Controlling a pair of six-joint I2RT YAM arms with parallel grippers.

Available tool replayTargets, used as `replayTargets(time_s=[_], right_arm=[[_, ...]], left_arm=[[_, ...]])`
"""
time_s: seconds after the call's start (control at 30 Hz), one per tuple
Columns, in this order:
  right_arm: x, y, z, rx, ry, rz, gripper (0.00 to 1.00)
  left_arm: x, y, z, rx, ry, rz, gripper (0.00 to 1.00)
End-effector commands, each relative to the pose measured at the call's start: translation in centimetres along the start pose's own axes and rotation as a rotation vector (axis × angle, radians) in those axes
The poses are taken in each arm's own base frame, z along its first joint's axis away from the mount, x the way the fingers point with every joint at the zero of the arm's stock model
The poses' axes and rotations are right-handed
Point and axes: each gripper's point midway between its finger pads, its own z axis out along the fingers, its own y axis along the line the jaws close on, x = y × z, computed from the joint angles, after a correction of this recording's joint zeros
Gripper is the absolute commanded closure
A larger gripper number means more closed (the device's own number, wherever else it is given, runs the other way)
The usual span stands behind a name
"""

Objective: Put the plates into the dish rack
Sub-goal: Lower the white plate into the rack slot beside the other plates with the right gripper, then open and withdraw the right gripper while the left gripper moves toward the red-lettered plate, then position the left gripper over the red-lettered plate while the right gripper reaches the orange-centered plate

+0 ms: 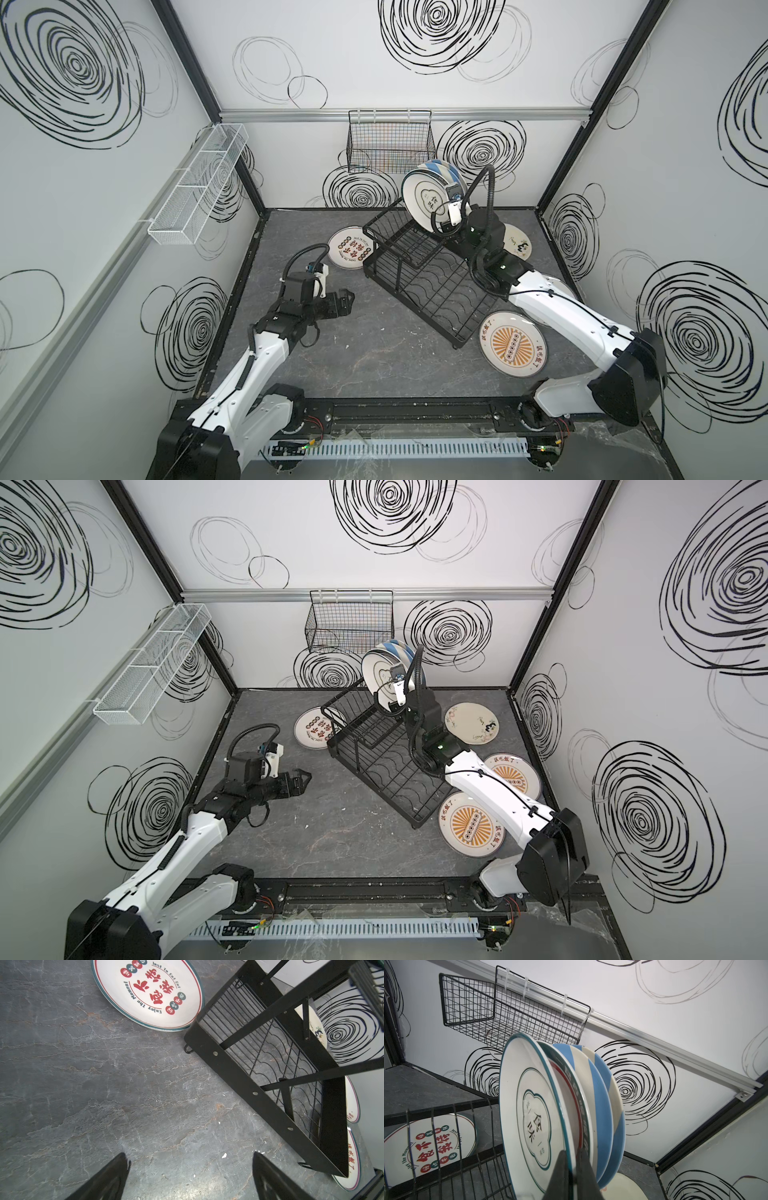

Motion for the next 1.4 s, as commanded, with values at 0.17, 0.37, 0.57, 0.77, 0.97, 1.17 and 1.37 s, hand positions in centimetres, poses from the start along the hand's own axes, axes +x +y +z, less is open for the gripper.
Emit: replayTargets(time_s=[0.17, 0.37, 0.57, 0.77, 0.97, 1.17, 1.37], right_arm=[[-0.4, 0.7, 1.4, 0.007, 0.001, -0.007, 1.0], [-0.1, 0.7, 1.9, 0.02, 0.027, -0.014, 0.89], [-2.0, 0.1, 0.5, 0.025, 0.0, 0.005, 0.59], [-5.1, -1.0, -2.4, 0.037, -0.037, 0.027, 0.38], [-6.9, -3.9, -7.2, 0.023, -0.049, 0.127, 0.27], [-4.4, -3.6, -13.4, -0.179, 0.008, 0.275, 0.19], [1.9, -0.9, -18.6, -0.39, 0.079, 0.407, 0.17]], left_arm=[[-0.3, 0.3, 0.1, 0.001, -0.004, 0.003, 0.04], [-1.0, 1.6, 0.0, -0.028, -0.012, -0.032, 0.04], [-2.7, 2.3, -0.4, -0.066, -0.043, -0.046, 0.04], [-6.5, 1.6, -0.9, -0.076, -0.106, -0.036, 0.04], [-10.3, 1.3, -0.2, -0.099, -0.146, -0.015, 0.04], [-13.9, 0.0, 2.2, -0.079, -0.167, 0.017, 0.04], [-16.3, 0.0, 6.1, -0.098, -0.16, 0.084, 0.04]])
